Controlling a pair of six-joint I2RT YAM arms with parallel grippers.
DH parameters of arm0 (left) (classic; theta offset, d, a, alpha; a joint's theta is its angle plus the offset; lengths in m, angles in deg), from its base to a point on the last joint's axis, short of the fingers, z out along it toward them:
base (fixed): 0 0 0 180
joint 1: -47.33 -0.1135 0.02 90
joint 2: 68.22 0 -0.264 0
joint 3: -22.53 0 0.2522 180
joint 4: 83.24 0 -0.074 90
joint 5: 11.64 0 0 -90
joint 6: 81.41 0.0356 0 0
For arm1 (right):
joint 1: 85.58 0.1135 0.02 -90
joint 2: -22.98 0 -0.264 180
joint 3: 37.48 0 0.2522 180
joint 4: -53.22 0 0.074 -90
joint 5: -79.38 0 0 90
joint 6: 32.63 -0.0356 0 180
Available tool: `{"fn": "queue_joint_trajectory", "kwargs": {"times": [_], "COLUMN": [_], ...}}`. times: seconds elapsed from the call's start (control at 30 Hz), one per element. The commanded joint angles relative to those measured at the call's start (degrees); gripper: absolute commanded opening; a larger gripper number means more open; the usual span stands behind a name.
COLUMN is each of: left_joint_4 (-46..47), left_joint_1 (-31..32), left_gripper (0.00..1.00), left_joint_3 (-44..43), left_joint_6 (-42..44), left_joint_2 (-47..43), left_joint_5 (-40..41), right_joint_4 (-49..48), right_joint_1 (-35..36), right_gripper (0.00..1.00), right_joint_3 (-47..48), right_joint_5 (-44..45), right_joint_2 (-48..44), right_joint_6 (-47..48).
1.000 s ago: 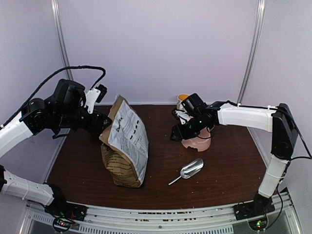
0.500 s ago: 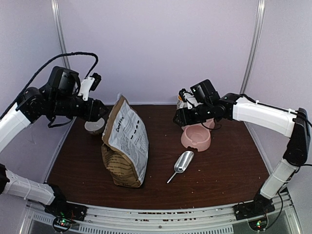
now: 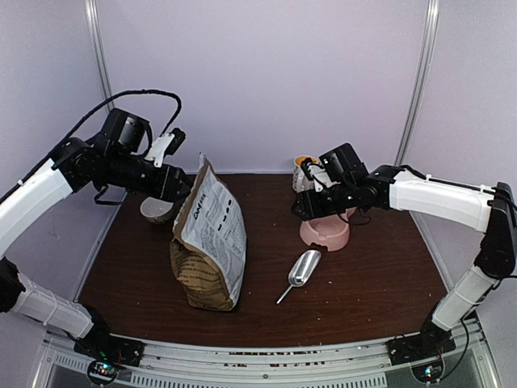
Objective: Serve the pet food
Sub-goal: Adjust the pet food bag at the center of the board.
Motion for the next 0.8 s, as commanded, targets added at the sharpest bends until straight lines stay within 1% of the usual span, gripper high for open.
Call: {"fn": "queue_joint_trajectory", "kwargs": {"times": [0.0, 0.13, 0.27, 0.37, 0.57, 0.67, 0.77], "left_joint_4": [2.9, 2.4, 1.8, 1.0, 0.9, 0.9, 0.8], "left_joint_1": [-0.2, -0.2, -0.1, 0.3, 4.0, 5.7, 7.0], "left_gripper": [0.51, 0.52, 0.57, 0.59, 0.62, 0.60, 0.53], "left_joint_3": [-0.2, -0.4, -1.0, -1.0, -1.4, -1.5, -1.1], "left_joint_6": [-0.8, -1.4, -1.9, -2.5, -3.6, -3.7, -3.9], "left_joint_2": [-2.4, -5.1, -5.9, -5.1, -2.1, -0.1, 1.8], "left_joint_5": [-4.7, -2.9, -4.1, -5.6, -5.3, -4.2, -3.1], "right_joint_4": [-2.4, -2.8, -3.3, -3.6, -3.9, -3.8, -3.2], "right_joint_1": [0.4, 0.3, 0.3, 0.3, 0.3, 0.3, 0.3], "right_gripper": [0.65, 0.65, 0.65, 0.66, 0.69, 0.73, 0.74], "right_joint_3": [-1.7, -1.7, -1.3, -1.2, -1.9, -2.0, -1.5], "right_joint_5": [1.2, 1.1, 1.1, 1.1, 1.2, 1.6, 2.1], "right_joint_2": [-2.3, -2.0, -1.6, -1.2, -0.3, 0.1, 0.0], "right_joint_6": [0.2, 0.5, 0.6, 0.3, -0.1, 0.0, 0.2]}}
